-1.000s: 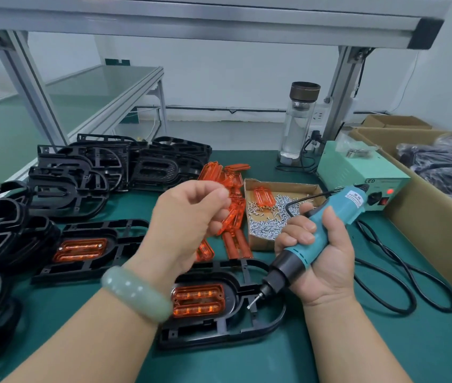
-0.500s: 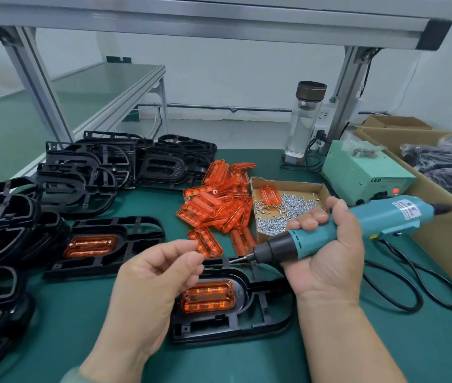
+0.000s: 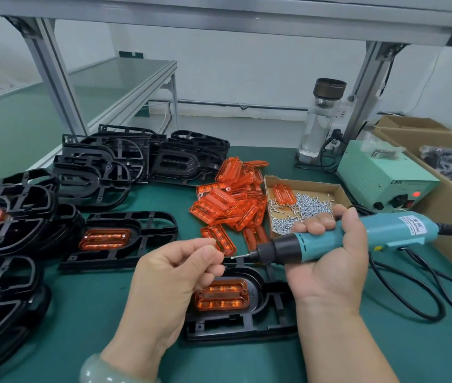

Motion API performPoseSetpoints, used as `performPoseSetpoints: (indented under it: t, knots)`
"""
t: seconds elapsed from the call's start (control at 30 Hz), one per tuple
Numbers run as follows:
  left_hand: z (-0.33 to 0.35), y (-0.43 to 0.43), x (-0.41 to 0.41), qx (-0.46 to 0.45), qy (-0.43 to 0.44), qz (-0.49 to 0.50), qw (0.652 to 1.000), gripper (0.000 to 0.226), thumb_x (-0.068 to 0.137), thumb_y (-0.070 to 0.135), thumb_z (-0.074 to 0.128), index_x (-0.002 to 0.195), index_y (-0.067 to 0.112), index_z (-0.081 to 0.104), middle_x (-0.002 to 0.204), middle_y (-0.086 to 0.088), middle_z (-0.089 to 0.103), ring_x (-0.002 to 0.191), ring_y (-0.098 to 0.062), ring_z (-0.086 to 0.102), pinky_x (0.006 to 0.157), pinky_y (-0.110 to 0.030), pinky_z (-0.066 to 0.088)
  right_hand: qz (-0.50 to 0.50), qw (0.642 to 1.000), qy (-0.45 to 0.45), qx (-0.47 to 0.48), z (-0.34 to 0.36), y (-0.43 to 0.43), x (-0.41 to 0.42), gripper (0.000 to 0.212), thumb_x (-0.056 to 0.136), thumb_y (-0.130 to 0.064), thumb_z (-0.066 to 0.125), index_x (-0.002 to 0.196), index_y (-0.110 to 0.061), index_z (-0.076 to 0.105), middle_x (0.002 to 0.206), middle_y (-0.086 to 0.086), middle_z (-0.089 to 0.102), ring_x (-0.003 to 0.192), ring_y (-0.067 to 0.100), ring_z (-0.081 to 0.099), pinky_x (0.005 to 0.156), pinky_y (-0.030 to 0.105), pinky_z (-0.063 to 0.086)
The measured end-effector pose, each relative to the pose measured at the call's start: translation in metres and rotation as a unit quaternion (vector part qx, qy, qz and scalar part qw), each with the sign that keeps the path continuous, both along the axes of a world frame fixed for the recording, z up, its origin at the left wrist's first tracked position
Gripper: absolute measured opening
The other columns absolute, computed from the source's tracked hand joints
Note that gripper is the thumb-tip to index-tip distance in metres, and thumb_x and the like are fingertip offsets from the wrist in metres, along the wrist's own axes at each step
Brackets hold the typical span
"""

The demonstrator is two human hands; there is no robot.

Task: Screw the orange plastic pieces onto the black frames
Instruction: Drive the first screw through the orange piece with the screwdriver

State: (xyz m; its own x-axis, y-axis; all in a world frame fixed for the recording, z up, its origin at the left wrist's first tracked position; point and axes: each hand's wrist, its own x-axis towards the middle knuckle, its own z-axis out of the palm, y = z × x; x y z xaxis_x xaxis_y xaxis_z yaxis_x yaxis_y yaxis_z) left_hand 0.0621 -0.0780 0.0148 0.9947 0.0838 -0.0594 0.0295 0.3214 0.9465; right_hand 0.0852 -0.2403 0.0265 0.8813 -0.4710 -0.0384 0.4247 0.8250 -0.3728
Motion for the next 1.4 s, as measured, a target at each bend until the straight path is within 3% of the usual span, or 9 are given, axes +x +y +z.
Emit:
performPoseSetpoints:
  t: [0.13,0.4,0.6,0.83,1.03,1.3,1.4]
  knots:
    - [-0.002,0.002,0.002,0.026,0.022,-0.052,0.998,0.019,0.059,0.029,0.067,0.073,0.02,0.077,0.068,-0.01,0.071,0.054,-0.011,0.063,0.046,-0.015,0.049,0.001,1.0,-0.003,-0.008,-0.003,-0.003,-0.001,0.014,0.075,-0.03,0.063,0.083,-0.022,0.054,0.061,-0.011,0.046,0.047,0.004,0.046,0.055,0.018,0.047]
    - [-0.002,0.002,0.003,-0.043,0.084,-0.149,0.984,0.017,0.067,0.019,0.064,0.072,0.008,0.076,0.072,-0.016,0.069,0.056,-0.017,0.067,0.043,-0.016,0.048,0.001,1.0,-0.003,-0.009,0.0,-0.003,0.0,0.016,0.074,-0.03,0.063,0.084,-0.022,0.054,0.061,-0.011,0.046,0.047,0.004,0.047,0.054,0.018,0.047]
    - [0.001,0.003,0.003,-0.035,0.082,-0.192,0.977,0.016,0.063,0.024,0.066,0.07,0.014,0.076,0.068,-0.013,0.068,0.054,-0.014,0.064,0.042,-0.015,0.048,-0.001,1.0,-0.008,-0.006,0.0,-0.003,-0.002,0.016,0.074,-0.03,0.064,0.084,-0.022,0.054,0.061,-0.01,0.047,0.047,0.004,0.047,0.055,0.018,0.048]
    - [-0.001,0.001,0.004,-0.009,0.062,-0.184,0.981,0.017,0.064,0.028,0.066,0.071,0.017,0.077,0.066,-0.011,0.067,0.053,-0.013,0.062,0.042,-0.015,0.046,0.001,1.0,-0.009,-0.019,0.0,-0.001,-0.002,0.014,0.076,-0.03,0.063,0.083,-0.022,0.053,0.06,-0.011,0.047,0.046,0.004,0.048,0.055,0.019,0.048]
    - [-0.002,0.0,0.003,0.024,0.029,-0.184,0.982,0.018,0.065,0.032,0.066,0.072,0.018,0.076,0.065,-0.009,0.067,0.053,-0.013,0.061,0.044,-0.016,0.046,0.001,1.0,-0.007,-0.021,0.0,0.0,-0.002,0.014,0.094,-0.026,0.053,0.081,-0.022,0.051,0.059,-0.011,0.046,0.046,0.004,0.047,0.056,0.017,0.047]
    - [-0.005,-0.005,0.002,0.117,-0.024,-0.131,0.984,0.025,0.065,0.044,0.064,0.065,0.019,0.072,0.06,-0.006,0.066,0.052,-0.011,0.059,0.046,-0.017,0.044,-0.006,0.999,-0.027,-0.026,0.002,0.004,-0.004,0.014,0.09,-0.025,0.055,0.076,-0.022,0.055,0.059,-0.011,0.047,0.047,0.005,0.047,0.055,0.018,0.048]
    - [-0.006,-0.007,0.002,0.162,-0.045,-0.103,0.98,0.026,0.08,0.029,0.064,0.058,0.016,0.068,0.056,-0.005,0.065,0.047,-0.007,0.057,0.046,-0.015,0.044,-0.017,0.999,-0.027,-0.024,0.002,0.007,-0.004,0.03,0.089,-0.024,0.055,0.061,-0.025,0.065,0.059,-0.01,0.047,0.047,0.005,0.047,0.056,0.017,0.047]
